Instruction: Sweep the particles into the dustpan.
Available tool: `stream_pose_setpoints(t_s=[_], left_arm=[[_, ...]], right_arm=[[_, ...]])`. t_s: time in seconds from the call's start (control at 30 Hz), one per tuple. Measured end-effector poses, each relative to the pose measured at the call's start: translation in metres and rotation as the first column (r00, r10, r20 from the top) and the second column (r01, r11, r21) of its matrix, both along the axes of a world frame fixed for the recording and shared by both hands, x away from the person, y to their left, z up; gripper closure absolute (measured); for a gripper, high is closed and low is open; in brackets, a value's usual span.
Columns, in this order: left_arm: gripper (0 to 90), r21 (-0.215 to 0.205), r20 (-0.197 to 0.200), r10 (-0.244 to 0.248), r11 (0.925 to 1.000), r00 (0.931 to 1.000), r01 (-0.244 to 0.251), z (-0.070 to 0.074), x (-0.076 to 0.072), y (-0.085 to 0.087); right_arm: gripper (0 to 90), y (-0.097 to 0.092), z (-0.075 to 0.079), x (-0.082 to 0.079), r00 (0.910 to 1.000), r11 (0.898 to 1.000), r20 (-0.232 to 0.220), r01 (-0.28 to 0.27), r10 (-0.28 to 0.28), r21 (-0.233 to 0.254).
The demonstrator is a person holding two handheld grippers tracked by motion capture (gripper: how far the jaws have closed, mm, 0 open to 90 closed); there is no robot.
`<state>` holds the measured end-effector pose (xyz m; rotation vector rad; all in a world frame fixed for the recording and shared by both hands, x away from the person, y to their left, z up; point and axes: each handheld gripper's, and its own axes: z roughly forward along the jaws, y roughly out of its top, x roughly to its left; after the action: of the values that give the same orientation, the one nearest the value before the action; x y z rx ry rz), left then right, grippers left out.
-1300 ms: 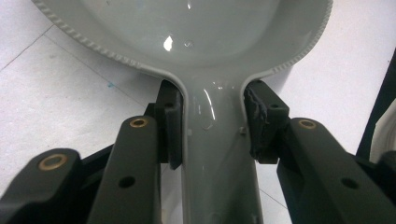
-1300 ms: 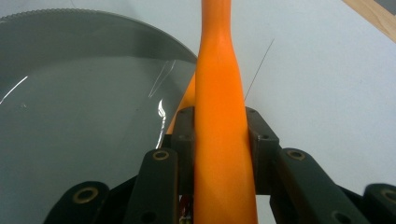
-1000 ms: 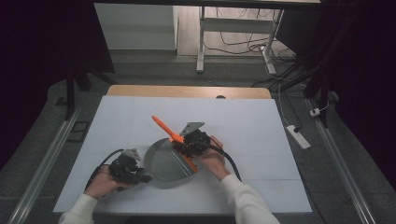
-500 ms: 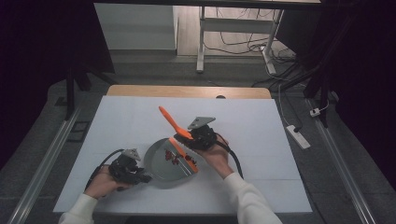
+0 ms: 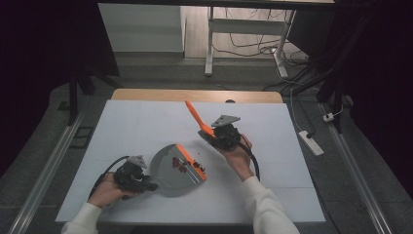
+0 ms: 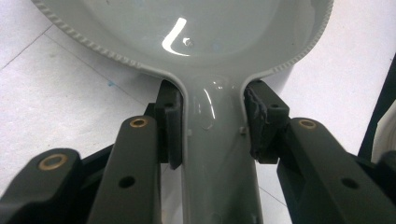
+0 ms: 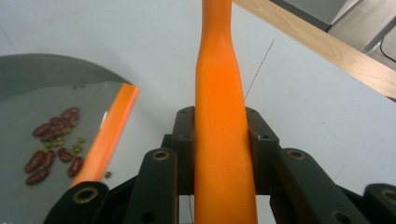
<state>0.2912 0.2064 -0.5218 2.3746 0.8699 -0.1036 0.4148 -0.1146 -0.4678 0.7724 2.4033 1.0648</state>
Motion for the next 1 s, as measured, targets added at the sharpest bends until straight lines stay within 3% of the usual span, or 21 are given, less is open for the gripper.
stream_pose_setpoints(t_s=[0.17,0.33,0.5,0.6,0.83,1.0], left_arm=[[61.8,0.003,0.001,0.0,1.0,1.0,0.0,0.0,0.0,0.0],[61.8,0.003,0.002,0.0,1.0,1.0,0.0,0.0,0.0,0.0],[61.9,0.002,0.0,-0.001,1.0,1.0,0.001,0.0,0.0,0.0],[61.8,0.001,0.0,-0.001,1.0,1.0,0.001,0.0,0.0,0.0],[61.8,0.002,-0.002,-0.001,1.0,1.0,0.001,0.0,0.0,0.001],[61.8,0.002,-0.002,0.0,1.0,1.0,0.0,0.0,0.0,0.0]], right_arm=[[70.1,-0.004,-0.007,0.005,0.9993,1.0,-0.032,0.017,-0.017,-0.006],[70.1,0.006,-0.016,0.004,0.999,0.998,-0.044,-0.008,0.006,-0.054],[70.1,0.011,-0.021,0.002,0.9974,0.998,-0.068,-0.03,0.025,-0.06],[70.1,0.017,-0.023,-0.002,0.9958,0.998,-0.083,-0.044,0.039,-0.054],[70.1,0.028,-0.024,-0.015,0.9948,0.994,-0.07,-0.079,0.074,-0.073],[70.1,0.038,-0.024,-0.024,0.9875,0.992,-0.105,-0.122,0.117,-0.042]])
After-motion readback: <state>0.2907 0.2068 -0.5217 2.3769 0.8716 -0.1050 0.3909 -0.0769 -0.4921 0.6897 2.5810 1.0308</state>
